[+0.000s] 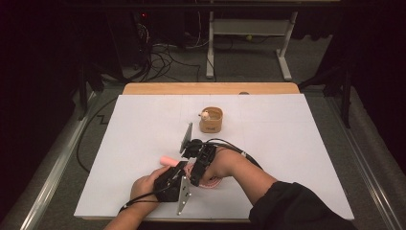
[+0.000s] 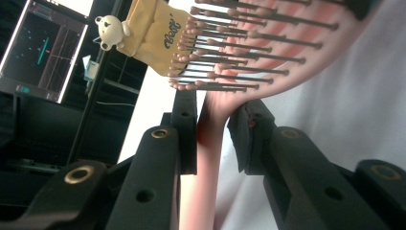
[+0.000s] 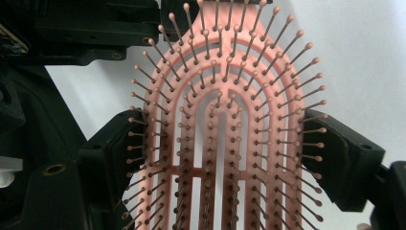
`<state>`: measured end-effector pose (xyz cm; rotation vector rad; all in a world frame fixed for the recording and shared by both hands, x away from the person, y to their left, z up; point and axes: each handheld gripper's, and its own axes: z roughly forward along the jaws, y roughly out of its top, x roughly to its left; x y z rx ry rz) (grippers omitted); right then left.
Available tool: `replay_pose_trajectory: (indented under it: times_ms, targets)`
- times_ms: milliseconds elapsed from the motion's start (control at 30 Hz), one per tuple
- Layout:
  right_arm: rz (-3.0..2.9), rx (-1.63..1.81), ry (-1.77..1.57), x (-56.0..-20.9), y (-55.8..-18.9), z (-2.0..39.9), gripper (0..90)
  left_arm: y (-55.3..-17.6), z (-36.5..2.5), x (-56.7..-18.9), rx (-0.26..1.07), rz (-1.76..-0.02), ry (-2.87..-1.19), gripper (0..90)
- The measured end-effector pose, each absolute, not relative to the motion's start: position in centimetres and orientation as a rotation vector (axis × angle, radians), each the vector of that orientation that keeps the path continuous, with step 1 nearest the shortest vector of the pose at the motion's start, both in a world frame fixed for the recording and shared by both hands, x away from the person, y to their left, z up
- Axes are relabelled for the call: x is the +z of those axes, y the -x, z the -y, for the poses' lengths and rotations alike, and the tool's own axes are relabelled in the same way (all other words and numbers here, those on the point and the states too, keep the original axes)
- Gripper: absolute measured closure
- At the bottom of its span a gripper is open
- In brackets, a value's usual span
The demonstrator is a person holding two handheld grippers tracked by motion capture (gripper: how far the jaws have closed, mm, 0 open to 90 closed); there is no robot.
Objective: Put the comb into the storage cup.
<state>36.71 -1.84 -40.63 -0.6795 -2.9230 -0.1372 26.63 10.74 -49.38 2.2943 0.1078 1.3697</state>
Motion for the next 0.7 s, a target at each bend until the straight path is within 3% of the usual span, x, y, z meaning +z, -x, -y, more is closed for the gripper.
replay_pose_trajectory:
  times_ms: [700]
  targets:
    - [2.878,-0.12,0.697,-39.6,-37.0,1.7,17.6,-26.5,-10.8,-49.1,1.408,-0.096,-2.266,80.2]
